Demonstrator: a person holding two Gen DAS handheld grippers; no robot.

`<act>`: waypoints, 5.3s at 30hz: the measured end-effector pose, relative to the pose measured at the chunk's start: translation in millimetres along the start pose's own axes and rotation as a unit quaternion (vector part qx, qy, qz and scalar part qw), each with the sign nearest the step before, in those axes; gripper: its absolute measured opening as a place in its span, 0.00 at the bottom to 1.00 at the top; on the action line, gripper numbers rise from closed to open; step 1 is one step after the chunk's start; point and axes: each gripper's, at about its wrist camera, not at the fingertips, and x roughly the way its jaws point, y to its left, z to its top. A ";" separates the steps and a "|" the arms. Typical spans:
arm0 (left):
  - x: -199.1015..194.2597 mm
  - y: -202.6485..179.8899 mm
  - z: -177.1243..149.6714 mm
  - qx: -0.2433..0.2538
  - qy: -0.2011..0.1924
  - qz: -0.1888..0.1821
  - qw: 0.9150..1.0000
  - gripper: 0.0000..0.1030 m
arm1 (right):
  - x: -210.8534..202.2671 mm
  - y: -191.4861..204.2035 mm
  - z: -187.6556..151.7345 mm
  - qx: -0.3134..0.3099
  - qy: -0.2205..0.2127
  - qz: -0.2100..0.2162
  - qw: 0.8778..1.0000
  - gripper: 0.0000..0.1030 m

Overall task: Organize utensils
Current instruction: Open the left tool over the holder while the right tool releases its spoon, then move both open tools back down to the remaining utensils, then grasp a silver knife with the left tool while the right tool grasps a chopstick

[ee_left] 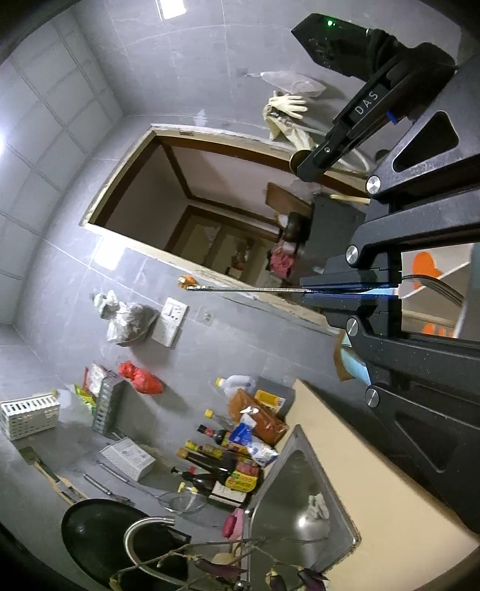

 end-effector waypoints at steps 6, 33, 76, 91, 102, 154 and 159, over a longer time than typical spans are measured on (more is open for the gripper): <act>-5.3 4.2 -0.7 -0.015 0.033 -0.006 0.999 0.08 | -2.4 3.8 -4.1 -0.006 0.028 0.005 1.000 0.06; -27.8 -115.3 12.5 0.060 0.130 -0.013 0.990 0.94 | -138.1 -31.3 73.4 -0.020 0.052 -0.069 0.996 0.84; 72.3 -214.7 -142.2 0.098 0.361 -0.053 0.926 0.95 | -221.0 -154.3 -6.9 -0.039 0.269 -0.173 0.947 0.71; 131.7 -201.7 -172.5 0.023 0.484 -0.091 0.870 0.48 | -199.5 -169.5 -41.3 -0.018 0.372 -0.130 0.919 0.42; 157.3 -192.7 -178.6 0.006 0.505 -0.082 0.859 0.20 | -190.6 -167.7 -47.6 -0.025 0.391 -0.115 0.913 0.38; 141.2 -204.9 -185.6 -0.042 0.592 -0.150 0.790 0.17 | -203.6 -164.5 -48.7 0.002 0.414 -0.174 0.894 0.08; 142.9 -215.3 -189.8 -0.015 0.586 -0.151 0.796 0.15 | -199.0 -163.9 -49.5 -0.006 0.417 -0.175 0.892 0.08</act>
